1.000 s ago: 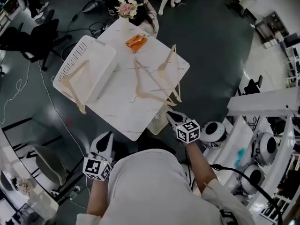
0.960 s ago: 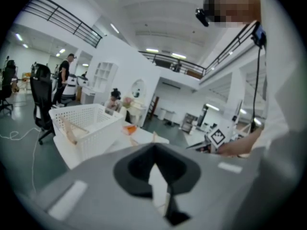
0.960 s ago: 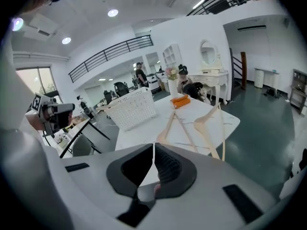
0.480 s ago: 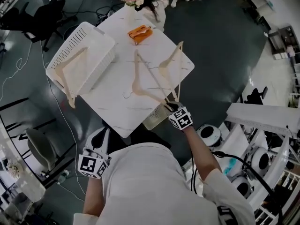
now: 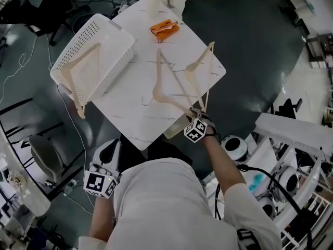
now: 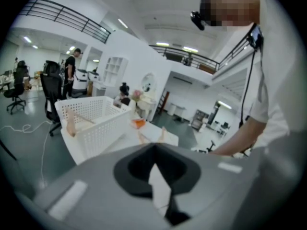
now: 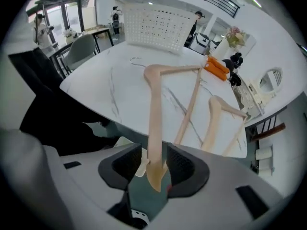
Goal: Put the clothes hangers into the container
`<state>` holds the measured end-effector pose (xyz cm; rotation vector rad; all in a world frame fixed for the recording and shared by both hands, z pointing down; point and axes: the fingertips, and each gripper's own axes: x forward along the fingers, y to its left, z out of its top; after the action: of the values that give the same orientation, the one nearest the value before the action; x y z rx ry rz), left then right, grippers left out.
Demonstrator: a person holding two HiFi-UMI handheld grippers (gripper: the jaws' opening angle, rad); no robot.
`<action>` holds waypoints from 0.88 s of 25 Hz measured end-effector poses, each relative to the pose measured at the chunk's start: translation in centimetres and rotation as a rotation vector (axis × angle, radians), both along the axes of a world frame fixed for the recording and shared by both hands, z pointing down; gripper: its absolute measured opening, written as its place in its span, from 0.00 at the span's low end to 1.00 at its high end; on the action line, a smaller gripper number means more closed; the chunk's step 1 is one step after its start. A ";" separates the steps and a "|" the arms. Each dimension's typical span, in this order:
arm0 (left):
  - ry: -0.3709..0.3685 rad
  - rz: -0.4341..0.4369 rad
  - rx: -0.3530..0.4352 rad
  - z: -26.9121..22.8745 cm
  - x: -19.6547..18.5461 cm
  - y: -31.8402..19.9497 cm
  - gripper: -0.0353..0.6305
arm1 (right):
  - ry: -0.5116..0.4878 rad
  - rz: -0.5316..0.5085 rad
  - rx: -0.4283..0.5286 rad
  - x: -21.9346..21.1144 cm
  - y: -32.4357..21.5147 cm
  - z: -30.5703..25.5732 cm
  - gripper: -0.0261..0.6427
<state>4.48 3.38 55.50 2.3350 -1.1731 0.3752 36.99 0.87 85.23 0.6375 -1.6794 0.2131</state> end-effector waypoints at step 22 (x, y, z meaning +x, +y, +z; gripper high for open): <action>0.015 -0.041 0.010 -0.1 -0.5 0.3 0.06 | -0.081 0.036 -0.004 -1.5 -0.3 -3.5 0.16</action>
<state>3.97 3.70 55.37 2.3149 -1.2168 0.3376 35.53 0.58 81.76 0.6645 -1.7458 0.2711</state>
